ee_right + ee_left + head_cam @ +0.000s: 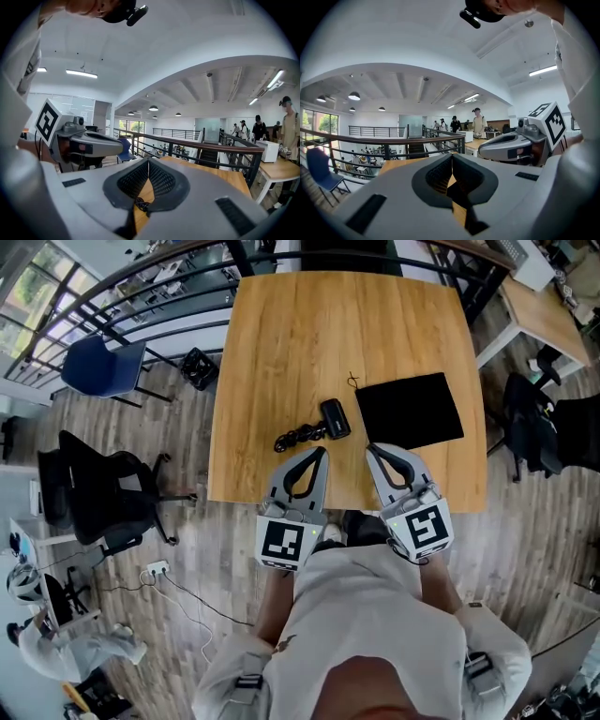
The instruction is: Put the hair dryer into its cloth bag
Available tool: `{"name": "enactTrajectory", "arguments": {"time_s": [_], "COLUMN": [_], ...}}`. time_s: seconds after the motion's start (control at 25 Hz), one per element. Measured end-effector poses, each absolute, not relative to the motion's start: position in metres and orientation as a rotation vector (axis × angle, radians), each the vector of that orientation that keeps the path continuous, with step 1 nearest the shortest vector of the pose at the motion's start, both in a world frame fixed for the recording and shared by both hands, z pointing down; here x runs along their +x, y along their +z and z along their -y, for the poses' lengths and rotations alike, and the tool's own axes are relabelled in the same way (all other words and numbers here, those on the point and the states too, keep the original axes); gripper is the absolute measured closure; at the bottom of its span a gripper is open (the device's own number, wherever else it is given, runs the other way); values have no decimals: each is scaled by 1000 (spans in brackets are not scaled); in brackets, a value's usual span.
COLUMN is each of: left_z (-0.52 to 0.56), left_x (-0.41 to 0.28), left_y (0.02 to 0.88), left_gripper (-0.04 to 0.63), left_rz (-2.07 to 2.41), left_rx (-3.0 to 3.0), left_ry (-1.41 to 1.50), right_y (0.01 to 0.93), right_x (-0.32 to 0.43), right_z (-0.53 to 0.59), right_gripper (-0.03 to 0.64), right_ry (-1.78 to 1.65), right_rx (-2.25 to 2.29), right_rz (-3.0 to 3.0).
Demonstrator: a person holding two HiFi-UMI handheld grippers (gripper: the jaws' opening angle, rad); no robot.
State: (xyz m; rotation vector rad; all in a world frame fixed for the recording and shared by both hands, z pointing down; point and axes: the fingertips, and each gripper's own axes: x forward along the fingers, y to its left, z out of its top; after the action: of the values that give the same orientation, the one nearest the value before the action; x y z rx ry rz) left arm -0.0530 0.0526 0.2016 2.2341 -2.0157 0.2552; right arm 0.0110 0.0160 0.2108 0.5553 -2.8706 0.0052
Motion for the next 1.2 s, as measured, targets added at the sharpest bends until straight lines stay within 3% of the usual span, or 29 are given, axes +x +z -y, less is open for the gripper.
{"name": "enactTrajectory", "arguments": {"time_s": [1.2], "left_z": [38], "left_x": [-54], "left_y": [261], "left_gripper": [575], "left_rz": [1898], "left_rx": [2275], "left_ry": [360], "right_y": [268], "right_x": [15], "right_z": [80], "right_gripper": [595], "right_ry": [207], "right_rx": [578], "right_rz": [2863]}}
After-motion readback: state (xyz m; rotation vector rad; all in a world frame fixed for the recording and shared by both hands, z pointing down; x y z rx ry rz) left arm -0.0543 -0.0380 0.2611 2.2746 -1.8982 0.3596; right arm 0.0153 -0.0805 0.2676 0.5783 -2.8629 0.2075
